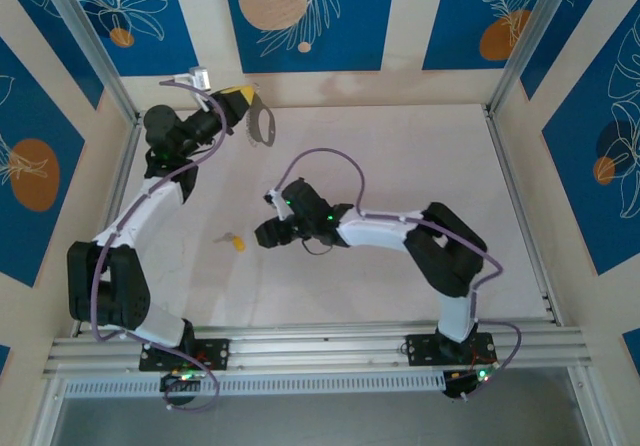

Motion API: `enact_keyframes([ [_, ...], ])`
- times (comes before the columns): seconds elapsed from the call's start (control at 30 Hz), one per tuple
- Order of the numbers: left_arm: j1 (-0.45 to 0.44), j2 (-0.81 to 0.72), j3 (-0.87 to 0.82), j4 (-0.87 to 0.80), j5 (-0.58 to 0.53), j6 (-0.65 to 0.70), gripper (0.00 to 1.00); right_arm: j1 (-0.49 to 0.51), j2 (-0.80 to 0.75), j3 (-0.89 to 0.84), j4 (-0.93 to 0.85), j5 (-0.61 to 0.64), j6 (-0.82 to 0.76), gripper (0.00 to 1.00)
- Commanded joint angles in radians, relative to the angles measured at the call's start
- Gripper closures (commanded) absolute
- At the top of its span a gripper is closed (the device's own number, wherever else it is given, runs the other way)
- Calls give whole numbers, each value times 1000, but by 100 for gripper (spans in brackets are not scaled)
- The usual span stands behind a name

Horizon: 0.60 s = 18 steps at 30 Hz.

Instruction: Put the keys on the keyring

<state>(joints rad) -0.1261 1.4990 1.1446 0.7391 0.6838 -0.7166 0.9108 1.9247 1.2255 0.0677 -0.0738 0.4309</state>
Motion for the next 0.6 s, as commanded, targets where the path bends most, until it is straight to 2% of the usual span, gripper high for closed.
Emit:
enact_keyframes([
  [0.0,34,-17,41,40,34,-40,100,2,97,133,-78,-118,-161,48],
  [0.3,74,-13,28,82,33,-84,100,-35,315,402,-198,-258,-267,48],
  [0.57,75,-10,36,75,36,-85,100,-33,417,516,-248,-340,-293,53],
])
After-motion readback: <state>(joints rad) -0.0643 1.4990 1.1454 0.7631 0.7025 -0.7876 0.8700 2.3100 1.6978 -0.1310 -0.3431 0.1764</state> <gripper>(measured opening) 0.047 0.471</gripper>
